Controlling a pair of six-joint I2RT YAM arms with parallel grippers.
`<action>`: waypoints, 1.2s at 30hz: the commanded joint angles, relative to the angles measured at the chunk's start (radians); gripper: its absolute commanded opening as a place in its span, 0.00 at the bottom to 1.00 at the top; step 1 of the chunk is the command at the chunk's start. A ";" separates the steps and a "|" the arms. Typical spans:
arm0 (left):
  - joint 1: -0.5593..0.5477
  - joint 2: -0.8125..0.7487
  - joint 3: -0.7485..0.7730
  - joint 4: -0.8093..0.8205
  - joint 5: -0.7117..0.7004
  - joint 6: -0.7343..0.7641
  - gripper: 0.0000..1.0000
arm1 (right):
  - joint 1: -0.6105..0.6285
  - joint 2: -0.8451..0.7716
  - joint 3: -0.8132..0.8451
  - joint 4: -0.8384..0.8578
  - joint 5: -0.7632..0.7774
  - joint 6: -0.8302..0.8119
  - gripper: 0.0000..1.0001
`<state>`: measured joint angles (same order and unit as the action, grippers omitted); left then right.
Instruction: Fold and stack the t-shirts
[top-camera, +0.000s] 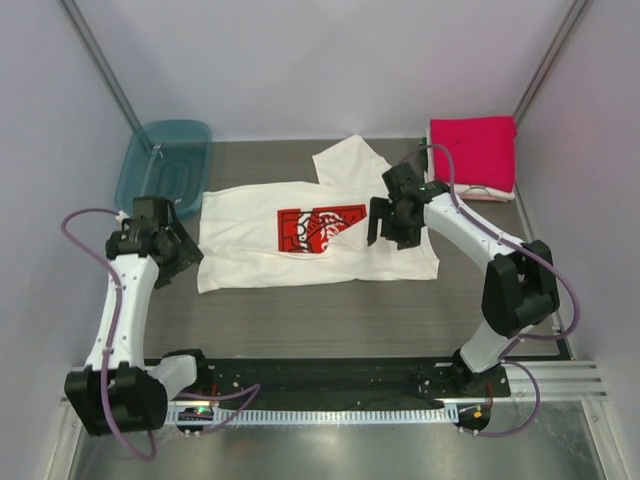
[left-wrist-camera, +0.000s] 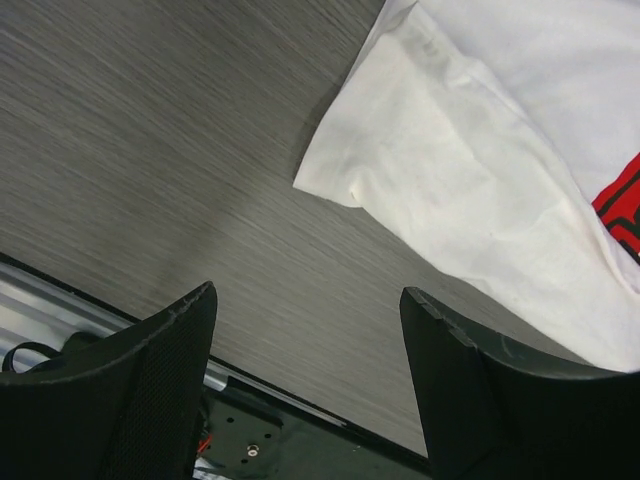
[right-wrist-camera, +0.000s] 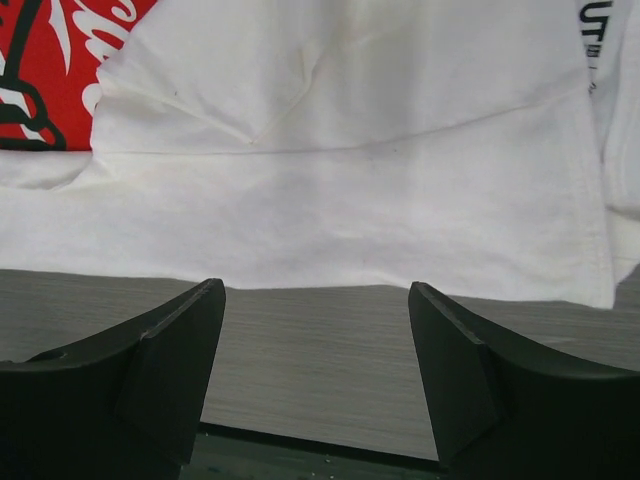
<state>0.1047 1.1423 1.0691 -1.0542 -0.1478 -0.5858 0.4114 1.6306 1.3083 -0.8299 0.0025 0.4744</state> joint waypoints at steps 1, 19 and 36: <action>0.006 -0.111 -0.049 0.045 0.020 0.043 0.75 | 0.000 0.076 0.014 0.147 -0.065 0.030 0.80; 0.004 -0.208 -0.129 0.132 0.037 -0.009 0.73 | -0.002 0.432 0.279 0.166 -0.007 0.049 0.76; 0.004 -0.208 -0.132 0.134 0.027 -0.011 0.72 | -0.046 0.716 0.954 0.025 -0.007 0.127 0.75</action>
<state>0.1051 0.9466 0.9329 -0.9558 -0.1265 -0.5949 0.3977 2.3253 2.0964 -0.7765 -0.0143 0.5636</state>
